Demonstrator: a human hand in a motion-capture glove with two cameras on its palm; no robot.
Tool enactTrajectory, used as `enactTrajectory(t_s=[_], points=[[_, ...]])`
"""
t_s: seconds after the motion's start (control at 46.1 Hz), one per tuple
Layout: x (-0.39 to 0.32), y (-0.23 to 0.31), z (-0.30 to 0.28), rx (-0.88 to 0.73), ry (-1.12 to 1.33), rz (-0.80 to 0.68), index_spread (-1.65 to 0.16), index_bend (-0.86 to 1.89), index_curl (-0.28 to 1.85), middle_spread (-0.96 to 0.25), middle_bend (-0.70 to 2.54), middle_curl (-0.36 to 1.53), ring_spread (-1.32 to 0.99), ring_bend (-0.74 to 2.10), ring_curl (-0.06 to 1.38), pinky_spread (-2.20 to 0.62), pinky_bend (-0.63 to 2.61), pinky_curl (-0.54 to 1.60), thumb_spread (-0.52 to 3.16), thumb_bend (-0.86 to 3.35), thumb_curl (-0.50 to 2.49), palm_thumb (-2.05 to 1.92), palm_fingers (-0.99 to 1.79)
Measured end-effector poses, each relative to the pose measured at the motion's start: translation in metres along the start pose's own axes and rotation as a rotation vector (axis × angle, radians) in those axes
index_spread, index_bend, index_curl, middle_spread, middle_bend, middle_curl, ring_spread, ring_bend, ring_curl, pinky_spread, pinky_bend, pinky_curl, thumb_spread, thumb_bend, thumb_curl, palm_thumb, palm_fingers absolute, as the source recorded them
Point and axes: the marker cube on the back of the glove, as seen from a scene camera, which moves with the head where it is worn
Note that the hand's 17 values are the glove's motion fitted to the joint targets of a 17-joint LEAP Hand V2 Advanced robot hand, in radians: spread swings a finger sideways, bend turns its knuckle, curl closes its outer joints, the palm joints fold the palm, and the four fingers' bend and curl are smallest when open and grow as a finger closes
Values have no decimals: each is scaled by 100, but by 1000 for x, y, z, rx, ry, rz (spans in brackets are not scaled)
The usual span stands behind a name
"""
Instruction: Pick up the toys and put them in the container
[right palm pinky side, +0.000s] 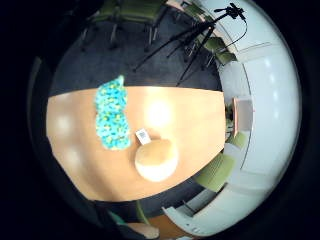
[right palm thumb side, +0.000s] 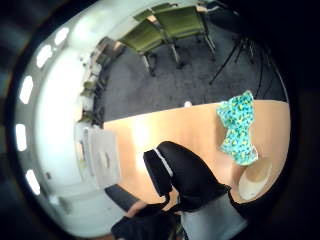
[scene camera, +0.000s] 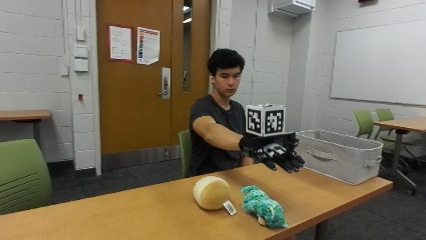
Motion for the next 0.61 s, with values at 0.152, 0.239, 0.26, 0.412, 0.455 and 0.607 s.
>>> enactTrajectory(t_s=[0.152,0.239,0.26,0.412,0.455,0.607], points=[[17,-9,45,-49,-4,20,-30,19,40,-13,27,47,-38,47,30,-11,69,33,111,-5,22,-5,-2],[25,-16,65,-72,-10,34,-32,19,40,-13,26,46,-39,45,30,-11,68,33,112,-4,22,-4,0],[27,-17,71,-81,-10,36,-32,19,40,-14,26,46,-39,45,30,-11,68,33,112,-4,22,-4,-1],[33,-20,108,-138,-6,46,-34,19,41,-15,25,46,-41,42,29,-11,65,33,113,-3,23,-3,1],[35,-20,118,-155,0,50,-34,18,41,-15,25,45,-41,41,29,-11,65,33,113,-3,23,-2,1],[42,-21,145,-173,-38,73,-36,22,43,-17,17,43,-39,27,26,-11,69,34,115,-2,24,0,-6]])
